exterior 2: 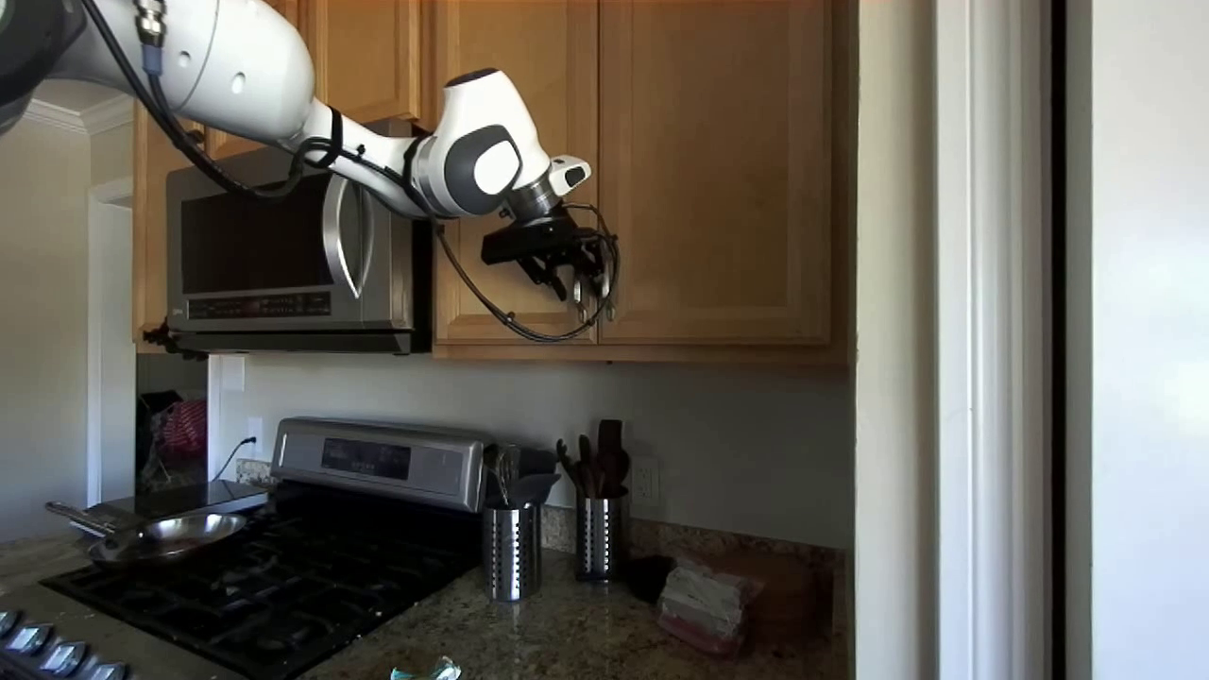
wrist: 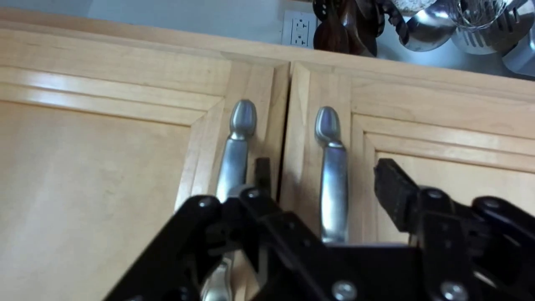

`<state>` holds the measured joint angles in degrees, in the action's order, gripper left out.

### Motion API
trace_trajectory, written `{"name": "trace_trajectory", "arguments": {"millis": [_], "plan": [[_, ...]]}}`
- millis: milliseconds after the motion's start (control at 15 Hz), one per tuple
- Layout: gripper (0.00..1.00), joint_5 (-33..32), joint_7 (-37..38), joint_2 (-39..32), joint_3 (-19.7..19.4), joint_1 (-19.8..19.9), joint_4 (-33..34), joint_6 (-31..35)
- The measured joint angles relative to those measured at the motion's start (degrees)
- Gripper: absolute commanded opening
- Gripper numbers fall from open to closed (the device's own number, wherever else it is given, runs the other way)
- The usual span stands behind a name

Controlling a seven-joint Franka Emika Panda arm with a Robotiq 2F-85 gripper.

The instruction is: Open the cupboard, put the object inside then close it

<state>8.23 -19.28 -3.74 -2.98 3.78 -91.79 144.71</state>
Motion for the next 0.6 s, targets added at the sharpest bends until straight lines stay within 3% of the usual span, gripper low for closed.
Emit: {"name": "trace_trajectory", "arguments": {"millis": [600], "plan": [[0.99, -1.6, 3.0, 7.5, -1.6, 0.9, -6.5, -1.9]]}}
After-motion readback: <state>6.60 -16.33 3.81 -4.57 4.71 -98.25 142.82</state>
